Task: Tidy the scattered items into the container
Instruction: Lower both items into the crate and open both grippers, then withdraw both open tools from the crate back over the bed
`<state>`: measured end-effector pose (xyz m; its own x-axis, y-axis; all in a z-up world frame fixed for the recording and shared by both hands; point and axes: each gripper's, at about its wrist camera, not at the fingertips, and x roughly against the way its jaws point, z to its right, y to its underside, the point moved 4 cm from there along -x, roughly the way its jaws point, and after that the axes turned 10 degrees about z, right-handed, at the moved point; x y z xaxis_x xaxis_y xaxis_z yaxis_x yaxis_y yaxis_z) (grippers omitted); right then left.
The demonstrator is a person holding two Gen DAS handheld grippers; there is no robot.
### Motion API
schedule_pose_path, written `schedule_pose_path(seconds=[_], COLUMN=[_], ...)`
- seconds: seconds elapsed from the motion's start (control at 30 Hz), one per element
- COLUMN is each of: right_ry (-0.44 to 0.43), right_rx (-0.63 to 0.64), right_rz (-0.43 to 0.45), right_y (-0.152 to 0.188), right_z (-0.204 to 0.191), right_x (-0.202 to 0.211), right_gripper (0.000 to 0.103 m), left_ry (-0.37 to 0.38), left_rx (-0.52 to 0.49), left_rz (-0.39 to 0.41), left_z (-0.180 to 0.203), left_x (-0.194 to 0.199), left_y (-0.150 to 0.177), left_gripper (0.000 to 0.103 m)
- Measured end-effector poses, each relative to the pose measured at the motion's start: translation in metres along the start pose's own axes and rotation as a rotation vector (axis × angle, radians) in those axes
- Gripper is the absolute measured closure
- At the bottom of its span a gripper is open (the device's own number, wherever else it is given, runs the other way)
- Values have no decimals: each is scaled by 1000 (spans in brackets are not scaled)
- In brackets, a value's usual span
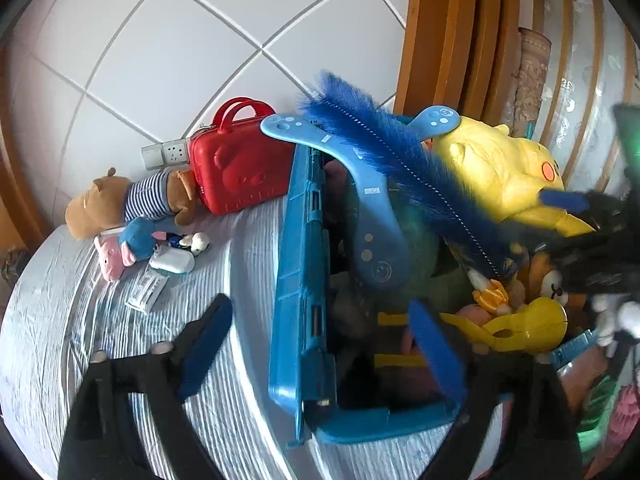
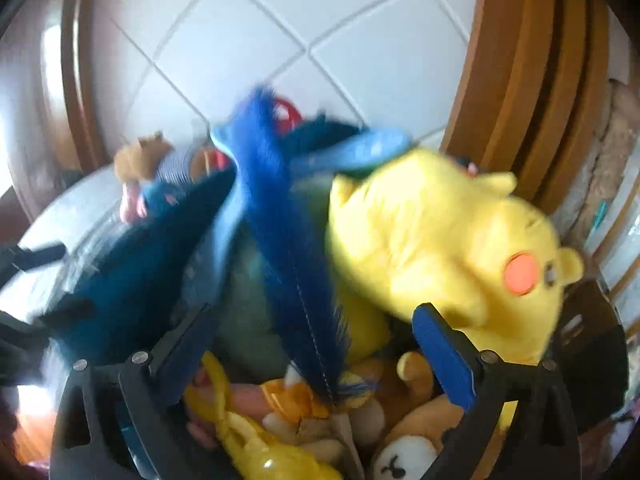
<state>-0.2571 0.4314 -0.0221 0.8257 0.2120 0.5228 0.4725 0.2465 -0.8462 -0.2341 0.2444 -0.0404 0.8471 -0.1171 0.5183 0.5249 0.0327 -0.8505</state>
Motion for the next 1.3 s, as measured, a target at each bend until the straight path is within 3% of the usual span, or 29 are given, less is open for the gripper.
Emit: schedule_pose_path(seconds=[0.23, 0.43, 0.9, 1.3], right_ry=[-51, -15, 54, 107], right_rx=[-66, -111, -148, -208], right_rz=[135, 89, 135, 98], right_y=[3, 26, 60, 94], right_z=[-15, -39, -119, -190], right_x=[47, 45, 115, 144], right_gripper=[1, 1, 1, 1], left_ry=[-33, -21, 37, 90], left_rx=[-1, -38, -56, -83], left_rz=[-11, 17, 65, 56], left_z=[-5, -12, -51, -91], left_x=[22, 47, 100, 143], left_y=[19, 31, 57, 93], left_gripper=[7, 7, 7, 7])
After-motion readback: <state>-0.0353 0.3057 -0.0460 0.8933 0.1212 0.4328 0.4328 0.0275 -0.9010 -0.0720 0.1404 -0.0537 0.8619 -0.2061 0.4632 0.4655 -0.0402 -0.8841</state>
